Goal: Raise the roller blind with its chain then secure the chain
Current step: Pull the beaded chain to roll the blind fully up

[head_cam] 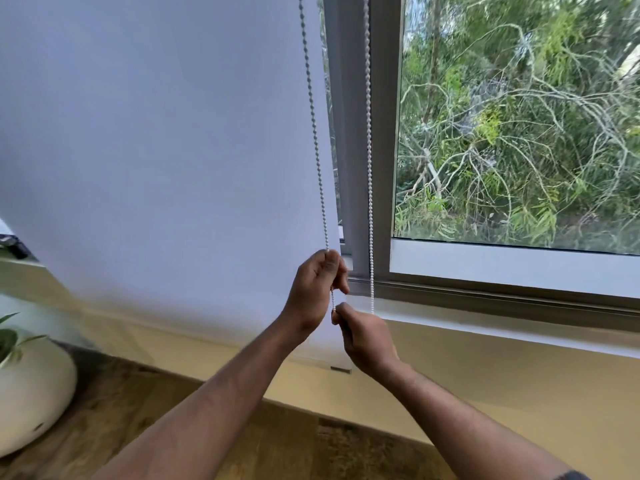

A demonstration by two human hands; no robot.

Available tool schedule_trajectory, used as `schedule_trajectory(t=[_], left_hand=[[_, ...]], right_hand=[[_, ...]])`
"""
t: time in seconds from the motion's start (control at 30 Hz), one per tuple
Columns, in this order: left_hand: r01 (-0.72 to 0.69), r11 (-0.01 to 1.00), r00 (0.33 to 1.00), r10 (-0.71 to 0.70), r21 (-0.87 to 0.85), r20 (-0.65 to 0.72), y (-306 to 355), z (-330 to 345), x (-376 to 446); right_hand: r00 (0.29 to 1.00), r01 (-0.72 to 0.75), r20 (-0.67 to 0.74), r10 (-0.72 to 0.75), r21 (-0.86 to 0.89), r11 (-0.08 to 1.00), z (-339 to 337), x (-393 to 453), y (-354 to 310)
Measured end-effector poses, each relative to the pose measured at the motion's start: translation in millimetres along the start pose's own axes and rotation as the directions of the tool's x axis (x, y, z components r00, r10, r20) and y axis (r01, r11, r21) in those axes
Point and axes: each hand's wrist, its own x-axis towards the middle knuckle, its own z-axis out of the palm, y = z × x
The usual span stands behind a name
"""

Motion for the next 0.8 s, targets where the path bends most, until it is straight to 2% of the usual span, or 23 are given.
schedule_trajectory(t=[0.13, 0.2, 0.37, 0.63, 0.7, 0.8], left_hand=[[-0.041, 0.982, 0.998, 0.032, -0.183, -0.055, 40, -5, 20], [-0.051, 0.976, 0.998, 0.04, -0.211, -0.053, 47, -9, 27], [-0.096, 0.982, 0.995, 0.087, -0.163, -0.057, 35, -8, 25], [-0.164, 0.98, 0.972, 0.141, -0.115, -0.187, 10, -4, 26], [-0.144, 0.983, 0.973, 0.118, -0.117, -0.199, 2, -5, 26], [-0.121, 0.989, 0.975, 0.103, -0.086, -0.195, -15, -8, 25]], right_hand=[[0.998, 0.061, -0.003, -0.062, -0.081, 0.995, 0, 2, 1], [0.995, 0.103, 0.022, -0.101, -0.159, 0.982, -1, 4, 2], [0.976, 0.216, 0.035, -0.215, -0.264, 0.94, -2, 8, 9], [0.944, 0.325, 0.158, -0.289, -0.294, 0.899, -3, 24, 28], [0.955, 0.292, 0.131, -0.267, -0.248, 0.924, -5, 31, 29], [0.989, 0.148, 0.035, -0.146, -0.062, 0.987, -12, 37, 20]])
